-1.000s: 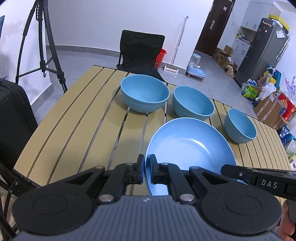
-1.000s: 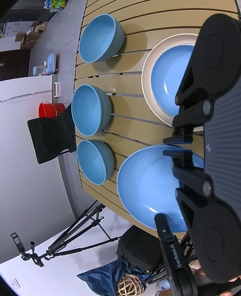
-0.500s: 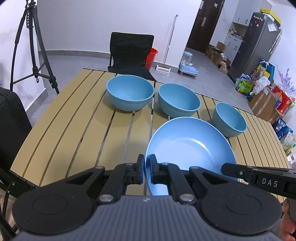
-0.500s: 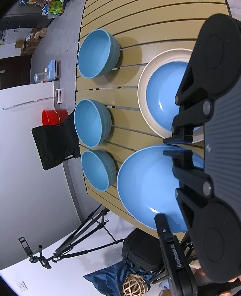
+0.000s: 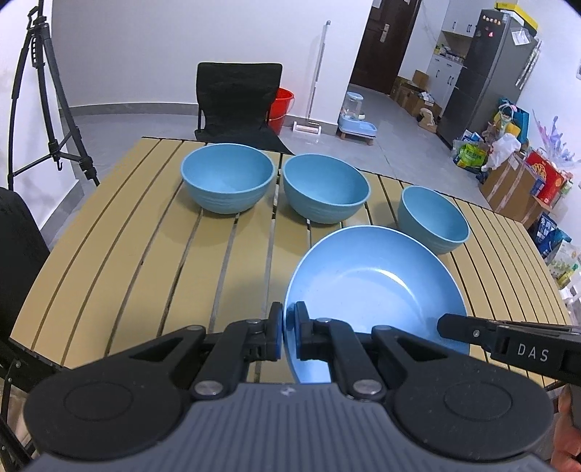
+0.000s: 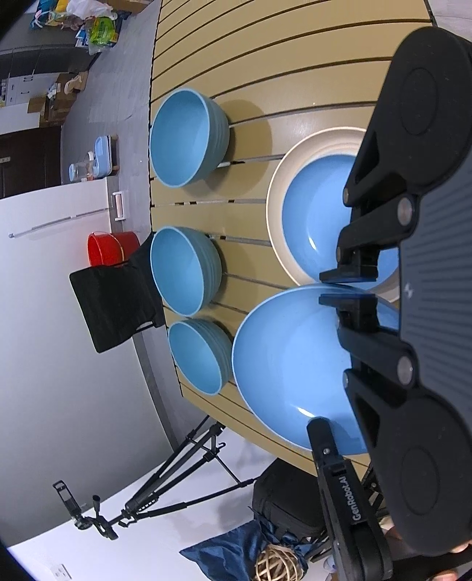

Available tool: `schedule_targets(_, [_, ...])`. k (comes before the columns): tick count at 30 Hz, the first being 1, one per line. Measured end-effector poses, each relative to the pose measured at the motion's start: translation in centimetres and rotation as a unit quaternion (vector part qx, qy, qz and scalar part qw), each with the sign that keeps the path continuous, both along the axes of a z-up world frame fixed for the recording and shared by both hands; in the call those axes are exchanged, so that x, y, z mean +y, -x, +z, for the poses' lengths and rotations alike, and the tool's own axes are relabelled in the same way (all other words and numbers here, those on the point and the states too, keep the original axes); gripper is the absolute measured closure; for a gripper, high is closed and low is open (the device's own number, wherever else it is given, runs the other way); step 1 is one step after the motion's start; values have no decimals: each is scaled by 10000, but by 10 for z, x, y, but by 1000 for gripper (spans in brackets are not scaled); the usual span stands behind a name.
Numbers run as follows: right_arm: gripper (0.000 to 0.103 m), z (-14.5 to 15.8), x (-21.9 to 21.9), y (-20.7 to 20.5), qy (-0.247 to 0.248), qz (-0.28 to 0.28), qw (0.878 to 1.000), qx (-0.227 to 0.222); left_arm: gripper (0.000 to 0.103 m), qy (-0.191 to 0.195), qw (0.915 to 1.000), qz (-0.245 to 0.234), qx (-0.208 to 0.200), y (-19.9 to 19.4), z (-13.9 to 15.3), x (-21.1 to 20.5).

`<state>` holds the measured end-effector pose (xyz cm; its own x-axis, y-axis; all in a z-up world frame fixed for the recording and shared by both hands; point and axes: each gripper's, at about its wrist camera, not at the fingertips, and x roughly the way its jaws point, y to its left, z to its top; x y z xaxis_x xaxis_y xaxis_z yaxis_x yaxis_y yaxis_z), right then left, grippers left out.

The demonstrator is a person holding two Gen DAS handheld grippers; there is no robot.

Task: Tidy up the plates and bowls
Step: 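Carry the held light-blue plate over the cream-and-blue plate stack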

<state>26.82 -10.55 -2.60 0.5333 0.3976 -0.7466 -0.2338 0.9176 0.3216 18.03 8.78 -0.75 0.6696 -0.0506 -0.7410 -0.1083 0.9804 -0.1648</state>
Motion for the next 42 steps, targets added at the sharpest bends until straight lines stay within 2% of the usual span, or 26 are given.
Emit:
schedule_targets(19, [98, -15, -39, -3, -91, -322, 9994, 90, 96, -174, 9992, -314, 169, -17, -14, -40])
schedule_targets(42, [98, -53, -65, -23, 123, -529, 9980, 311, 95, -363, 9959, -622, 546, -58, -54, -76])
